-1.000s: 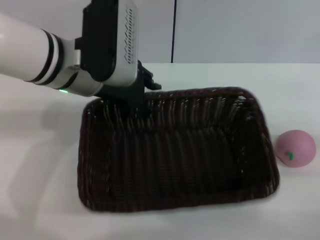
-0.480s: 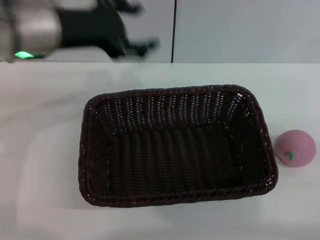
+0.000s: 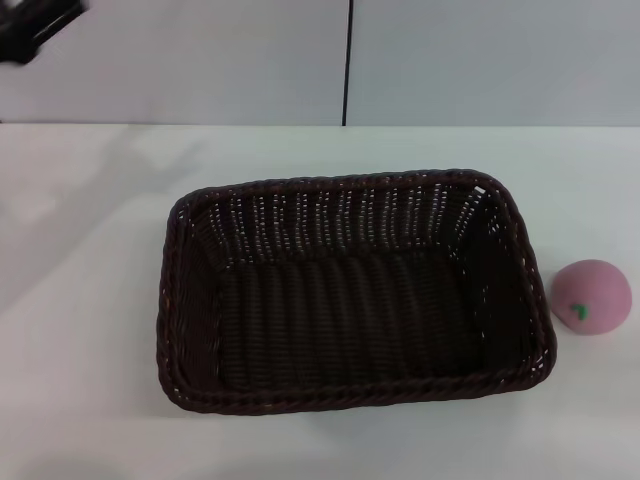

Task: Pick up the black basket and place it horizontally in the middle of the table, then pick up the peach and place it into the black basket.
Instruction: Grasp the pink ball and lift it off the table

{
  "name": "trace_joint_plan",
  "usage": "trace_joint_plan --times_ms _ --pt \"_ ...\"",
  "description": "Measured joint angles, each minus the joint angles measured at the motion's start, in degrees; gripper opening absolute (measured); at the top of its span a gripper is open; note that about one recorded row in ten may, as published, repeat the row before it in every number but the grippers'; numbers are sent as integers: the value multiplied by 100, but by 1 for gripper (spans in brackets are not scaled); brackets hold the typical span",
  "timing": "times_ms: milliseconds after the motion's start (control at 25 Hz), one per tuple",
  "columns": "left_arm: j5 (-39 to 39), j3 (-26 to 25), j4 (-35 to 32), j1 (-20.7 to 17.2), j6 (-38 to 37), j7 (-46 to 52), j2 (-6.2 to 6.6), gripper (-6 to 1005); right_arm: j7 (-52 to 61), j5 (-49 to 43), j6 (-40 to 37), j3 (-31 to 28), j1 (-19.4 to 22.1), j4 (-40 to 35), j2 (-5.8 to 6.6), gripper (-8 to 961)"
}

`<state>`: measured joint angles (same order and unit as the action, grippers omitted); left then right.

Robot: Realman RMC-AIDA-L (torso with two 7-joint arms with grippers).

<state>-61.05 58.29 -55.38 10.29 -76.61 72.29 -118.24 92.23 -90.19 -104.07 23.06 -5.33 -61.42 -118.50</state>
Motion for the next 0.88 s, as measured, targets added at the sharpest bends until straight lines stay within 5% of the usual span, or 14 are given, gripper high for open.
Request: trace_joint_plan --times_ms 40,160,360,880 --pt "140 -2 109 -100 -38 -111 1 791 0 0 0 0 0 0 0 673" --pt "584 -5 560 -410 -221 -566 3 790 1648 -1328 -280 30 -275 -1668 -2 673" --pt "797 -38 1028 -484 -349 -904 3 790 2850 -2745 -1000 153 -870 -2877 -8 672" --pt "822 -338 1158 -525 -366 -1024 1 789 4291 -5060 -667 1350 -1621 -2529 -24 672"
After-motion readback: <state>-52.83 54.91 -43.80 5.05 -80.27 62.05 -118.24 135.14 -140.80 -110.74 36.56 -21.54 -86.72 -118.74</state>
